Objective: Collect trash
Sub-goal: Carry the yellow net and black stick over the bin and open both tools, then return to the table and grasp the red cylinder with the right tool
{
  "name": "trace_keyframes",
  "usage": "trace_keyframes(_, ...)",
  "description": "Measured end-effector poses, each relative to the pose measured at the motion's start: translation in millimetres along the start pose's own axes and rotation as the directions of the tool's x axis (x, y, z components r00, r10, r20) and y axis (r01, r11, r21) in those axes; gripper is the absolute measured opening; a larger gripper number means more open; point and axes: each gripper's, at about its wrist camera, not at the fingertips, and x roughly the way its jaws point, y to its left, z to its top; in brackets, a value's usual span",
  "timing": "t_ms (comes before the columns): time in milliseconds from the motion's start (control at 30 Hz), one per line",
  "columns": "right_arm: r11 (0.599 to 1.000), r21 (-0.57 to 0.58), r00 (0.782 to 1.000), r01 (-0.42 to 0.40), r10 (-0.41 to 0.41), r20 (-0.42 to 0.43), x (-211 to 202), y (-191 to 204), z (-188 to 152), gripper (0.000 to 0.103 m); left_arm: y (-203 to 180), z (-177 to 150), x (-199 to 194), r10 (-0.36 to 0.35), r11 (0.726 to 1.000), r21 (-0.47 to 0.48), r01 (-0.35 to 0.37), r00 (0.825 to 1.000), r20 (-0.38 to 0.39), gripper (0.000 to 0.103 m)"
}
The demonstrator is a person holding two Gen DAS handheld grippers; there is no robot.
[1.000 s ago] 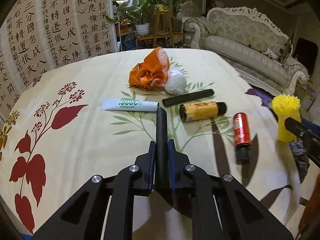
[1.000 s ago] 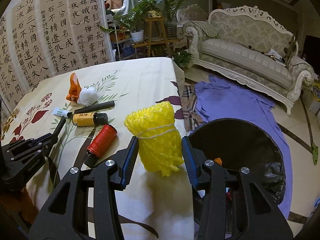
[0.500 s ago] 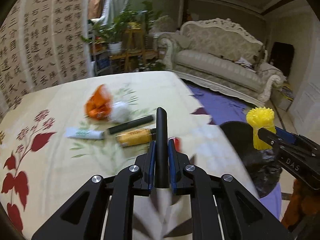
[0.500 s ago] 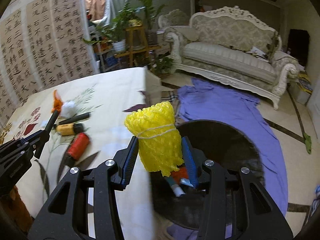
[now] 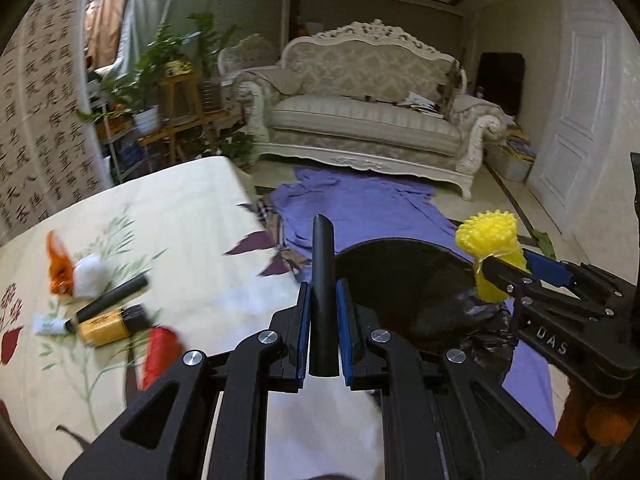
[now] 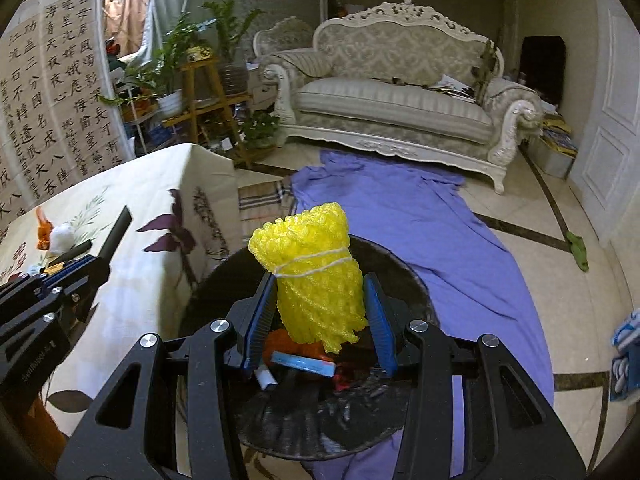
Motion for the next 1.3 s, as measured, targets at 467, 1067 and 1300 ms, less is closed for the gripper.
trace_keyframes(467, 0.997, 0.067, 0.999, 0.030, -0.028, -0.026, 19.3, -28.4, -2.5, 0.057, -13.7, 6.8, 25.0, 0.014, 0.999, 0.039, -0.014, 1.000, 0.007, 0.058)
trace_keyframes(1067, 0.999, 0.032, 0.999, -0.039, 0.040, -0.027, 8.1, 11.9, 0.7, 0.057, 42.4, -1.4, -14.9, 0.063, 0.995, -0.075, -0.061, 0.998, 0.025, 0.073)
trace_keyframes(1300, 0.995, -0.019, 0.995, -0.094, 0.094, -0.034, 2.2, 47.8, -0.1, 0.057, 66.8, -11.9, -37.5, 0.099, 0.988, -0.118, -0.095, 0.995, 0.033, 0.075)
